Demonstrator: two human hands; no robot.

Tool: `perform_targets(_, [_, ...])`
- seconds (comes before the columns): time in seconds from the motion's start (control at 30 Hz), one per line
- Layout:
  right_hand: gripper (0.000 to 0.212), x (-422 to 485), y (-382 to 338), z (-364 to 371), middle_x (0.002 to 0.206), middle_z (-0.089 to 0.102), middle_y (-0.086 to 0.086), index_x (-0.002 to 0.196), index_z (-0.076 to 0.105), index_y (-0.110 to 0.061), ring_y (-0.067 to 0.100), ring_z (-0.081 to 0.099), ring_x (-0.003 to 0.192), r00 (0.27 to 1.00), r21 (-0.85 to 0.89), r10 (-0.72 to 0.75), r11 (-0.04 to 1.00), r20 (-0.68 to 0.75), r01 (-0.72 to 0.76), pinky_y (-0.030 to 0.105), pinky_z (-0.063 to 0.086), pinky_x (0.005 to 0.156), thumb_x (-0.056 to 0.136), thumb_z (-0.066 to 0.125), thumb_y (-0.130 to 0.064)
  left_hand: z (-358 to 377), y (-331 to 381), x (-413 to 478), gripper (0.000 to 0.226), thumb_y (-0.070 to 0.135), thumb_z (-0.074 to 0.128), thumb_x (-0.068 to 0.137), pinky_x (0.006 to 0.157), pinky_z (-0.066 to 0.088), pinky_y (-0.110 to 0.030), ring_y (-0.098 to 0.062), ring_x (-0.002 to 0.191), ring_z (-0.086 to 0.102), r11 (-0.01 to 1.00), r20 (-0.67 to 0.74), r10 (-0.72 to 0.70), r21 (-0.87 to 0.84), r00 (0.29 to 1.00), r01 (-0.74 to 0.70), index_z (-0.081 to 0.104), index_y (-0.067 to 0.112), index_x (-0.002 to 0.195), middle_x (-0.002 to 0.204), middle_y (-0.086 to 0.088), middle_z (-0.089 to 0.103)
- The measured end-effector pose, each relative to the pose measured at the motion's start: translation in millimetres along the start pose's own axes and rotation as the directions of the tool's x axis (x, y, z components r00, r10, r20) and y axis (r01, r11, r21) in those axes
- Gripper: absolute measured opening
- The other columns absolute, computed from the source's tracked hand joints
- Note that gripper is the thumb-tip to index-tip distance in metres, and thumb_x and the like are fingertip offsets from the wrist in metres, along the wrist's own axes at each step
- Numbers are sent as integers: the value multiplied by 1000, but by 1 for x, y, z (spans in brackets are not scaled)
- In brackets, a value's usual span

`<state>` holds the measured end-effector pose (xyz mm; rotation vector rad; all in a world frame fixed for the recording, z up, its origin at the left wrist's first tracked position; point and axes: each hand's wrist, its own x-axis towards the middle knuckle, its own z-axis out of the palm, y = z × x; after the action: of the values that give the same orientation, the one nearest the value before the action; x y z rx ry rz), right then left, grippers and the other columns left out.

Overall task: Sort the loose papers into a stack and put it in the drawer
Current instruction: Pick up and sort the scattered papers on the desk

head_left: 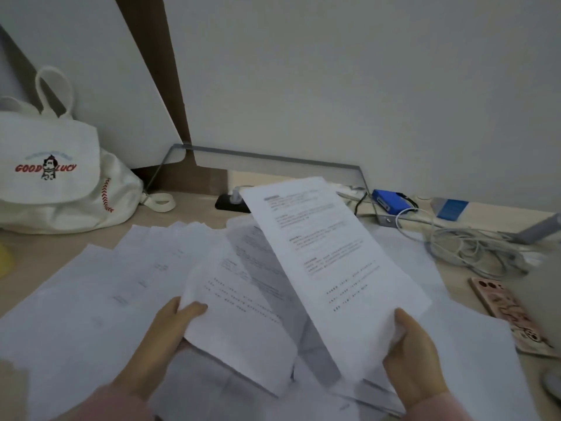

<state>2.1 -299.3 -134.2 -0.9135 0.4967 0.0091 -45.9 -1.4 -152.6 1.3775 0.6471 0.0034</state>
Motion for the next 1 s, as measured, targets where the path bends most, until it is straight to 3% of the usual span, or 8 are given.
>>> perform_targets(0.17, [37,-9,25,-13,115,62,13,128,51,0,24,59,88,986,-117,149,983,70,-140,31,59,59,92,44,-2,0,-17,-18,90,33,92,30,69,57,-28,-20,95,70,976,373,-186,174,909,128,61,18,113,103,1,75])
perform_targets(0.33, [31,-8,28,-12,107,63,34,113,54,19,42,63,96,947,-343,275,916,165,-206,30,59,54,88,52,0,17,-9,-20,99,69,79,2,60,54,-26,-19,75,73,960,200,-218,220,955,173,71,18,85,78,1,77])
perform_targets(0.5, [29,-3,26,-12,91,65,40,106,53,24,41,69,80,885,-478,408,837,223,-265,35,60,58,89,51,2,41,-2,-17,36,56,54,79,86,46,-33,-16,86,63,964,98,-167,223,981,142,66,23,87,86,5,68])
perform_targets(0.7, [21,-18,27,-17,89,71,29,106,59,14,28,72,72,809,-580,503,772,305,-261,30,59,61,89,49,7,49,-22,-15,25,16,64,86,75,49,-30,-19,88,64,981,73,-80,183,994,65,61,12,111,92,0,68])
perform_targets(0.8, [15,-22,13,-31,85,74,12,90,67,-2,21,70,76,880,-719,303,692,366,61,27,58,70,86,56,7,44,-24,-22,26,10,63,86,69,47,-28,-21,86,63,990,50,-17,141,999,10,59,12,112,92,0,67])
perform_targets(0.9, [20,-6,-10,-60,112,63,-6,103,60,-28,11,62,98,811,-810,-145,81,567,580,31,49,94,84,65,-27,33,-22,-27,48,17,73,74,86,49,-38,-27,100,64,994,61,31,100,998,-37,59,15,120,108,-4,68])
perform_targets(0.97, [81,2,-24,-76,138,47,5,132,46,-23,25,50,124,769,-728,-116,-435,629,530,36,39,104,71,39,-76,28,-21,-29,42,12,72,77,90,48,-39,-25,103,63,994,69,64,89,996,-70,60,20,117,110,-1,68])
perform_targets(1.0, [114,6,-29,-83,148,34,7,143,30,-23,26,39,133,845,-720,-30,-541,534,436,36,33,108,52,20,-91,28,-21,-31,36,7,67,81,86,49,-36,-23,101,63,994,80,78,77,994,-84,61,24,112,107,2,68])
